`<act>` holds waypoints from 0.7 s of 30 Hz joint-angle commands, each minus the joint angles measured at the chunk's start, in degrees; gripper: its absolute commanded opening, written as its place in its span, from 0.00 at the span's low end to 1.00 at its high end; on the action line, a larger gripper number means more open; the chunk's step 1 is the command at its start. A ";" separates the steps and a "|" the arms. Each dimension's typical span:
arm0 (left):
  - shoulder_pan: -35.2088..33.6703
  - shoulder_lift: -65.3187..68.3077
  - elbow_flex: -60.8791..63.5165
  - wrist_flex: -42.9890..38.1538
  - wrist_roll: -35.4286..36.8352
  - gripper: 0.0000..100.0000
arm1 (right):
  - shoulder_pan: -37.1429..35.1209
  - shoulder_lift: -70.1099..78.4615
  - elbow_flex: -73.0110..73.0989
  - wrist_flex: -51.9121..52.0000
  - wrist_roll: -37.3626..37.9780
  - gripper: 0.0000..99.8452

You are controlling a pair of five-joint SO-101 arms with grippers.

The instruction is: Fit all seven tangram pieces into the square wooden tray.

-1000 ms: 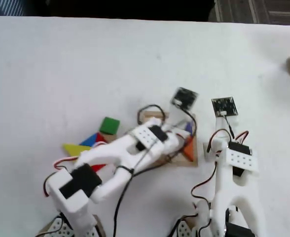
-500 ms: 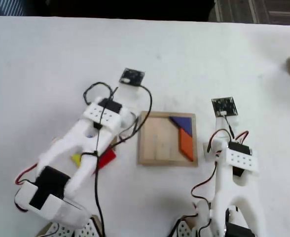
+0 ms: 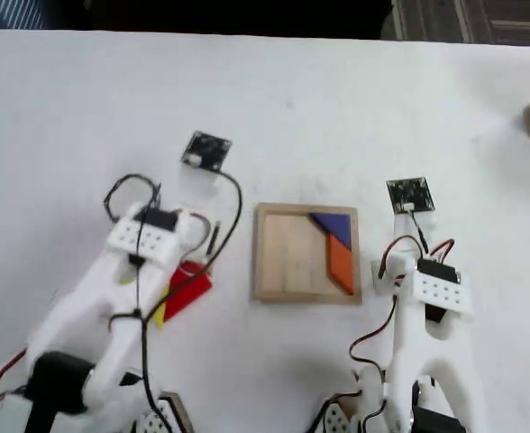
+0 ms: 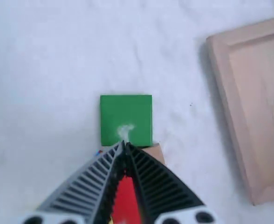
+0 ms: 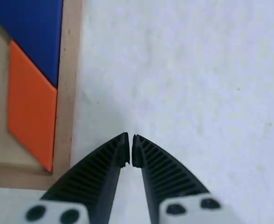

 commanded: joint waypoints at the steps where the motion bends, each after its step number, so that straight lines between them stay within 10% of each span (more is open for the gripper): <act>1: -2.68 -4.26 0.44 -1.23 -0.53 0.02 | 0.22 -1.63 -0.35 0.48 0.53 0.02; 21: -9.80 10.68 -10.64 8.62 -8.09 0.14 | 0.13 -1.63 -0.35 0.57 0.53 0.02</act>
